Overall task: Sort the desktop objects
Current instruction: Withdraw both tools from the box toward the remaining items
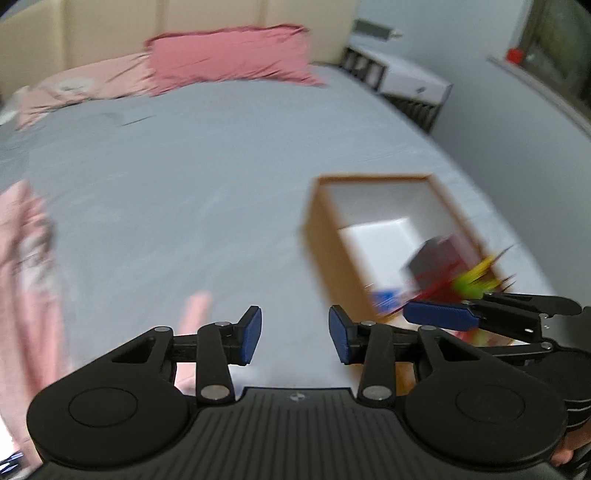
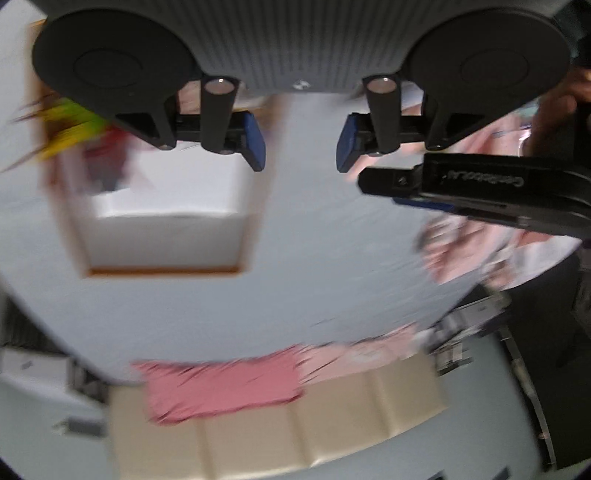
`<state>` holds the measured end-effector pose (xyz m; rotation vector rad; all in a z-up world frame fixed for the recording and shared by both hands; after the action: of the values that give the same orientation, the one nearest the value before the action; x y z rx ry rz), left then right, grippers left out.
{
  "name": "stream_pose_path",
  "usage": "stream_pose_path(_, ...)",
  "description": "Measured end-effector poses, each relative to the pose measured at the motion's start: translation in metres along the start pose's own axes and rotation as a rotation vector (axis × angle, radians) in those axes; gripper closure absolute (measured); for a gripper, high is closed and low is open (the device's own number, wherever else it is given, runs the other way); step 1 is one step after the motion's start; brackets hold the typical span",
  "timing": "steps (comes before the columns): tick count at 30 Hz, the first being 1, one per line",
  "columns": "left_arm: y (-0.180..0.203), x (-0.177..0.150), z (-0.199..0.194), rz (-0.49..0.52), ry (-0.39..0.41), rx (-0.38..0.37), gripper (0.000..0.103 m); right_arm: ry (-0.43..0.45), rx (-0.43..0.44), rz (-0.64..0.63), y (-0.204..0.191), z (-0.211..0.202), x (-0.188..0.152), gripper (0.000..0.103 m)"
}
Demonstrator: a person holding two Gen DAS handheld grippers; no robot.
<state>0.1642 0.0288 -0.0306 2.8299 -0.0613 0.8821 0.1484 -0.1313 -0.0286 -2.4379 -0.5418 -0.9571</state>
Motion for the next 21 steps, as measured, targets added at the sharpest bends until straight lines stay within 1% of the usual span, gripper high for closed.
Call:
stream_pose_path(1, -0.015, -0.008, 0.0, 0.003, -0.022, 0.038, 0.054, -0.037, 0.024, 0.002, -0.013, 0.014, -0.007, 0.058)
stream_pose_path(3, -0.041, -0.022, 0.0, -0.016, -0.06, 0.086, 0.054, -0.099, 0.054, 0.015, -0.029, 0.037, -0.019, 0.056)
stream_pose_path(6, -0.076, -0.043, 0.008, -0.082, -0.125, 0.1, 0.054, -0.19, 0.07, 0.071, -0.045, 0.073, -0.043, 0.054)
stream_pose_path(7, -0.084, -0.049, 0.011, -0.102, -0.141, 0.104, 0.054, -0.224, 0.074, 0.096, -0.048, 0.085, -0.051, 0.054)
stream_pose_path(10, -0.107, -0.062, 0.02, -0.174, -0.169, 0.115, 0.054, -0.29, 0.08, 0.14, -0.057, 0.107, -0.07, 0.054)
stream_pose_path(13, -0.119, -0.071, 0.03, -0.217, -0.204, 0.083, 0.054, -0.349, 0.096, 0.135, -0.07, 0.119, -0.091, 0.054)
stream_pose_path(17, -0.121, -0.089, 0.046, -0.235, -0.268, 0.051, 0.054, -0.417, 0.088, 0.139, -0.075, 0.14, -0.106, 0.054)
stream_pose_path(21, -0.118, -0.1, 0.054, -0.265, -0.301, 0.003, 0.054, -0.47, 0.09, 0.149, -0.077, 0.158, -0.117, 0.054)
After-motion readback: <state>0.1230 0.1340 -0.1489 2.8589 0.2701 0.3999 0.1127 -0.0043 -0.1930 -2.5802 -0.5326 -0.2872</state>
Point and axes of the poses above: each gripper's, at about its wrist camera, not at the fingertips, and z roughly the way its jaws point, y to its right, x to its top, the point moved 6 cm from there along z, roughly the way its jaws point, and after that the axes turned 3 degrees about -z, right-handed, at the moved point
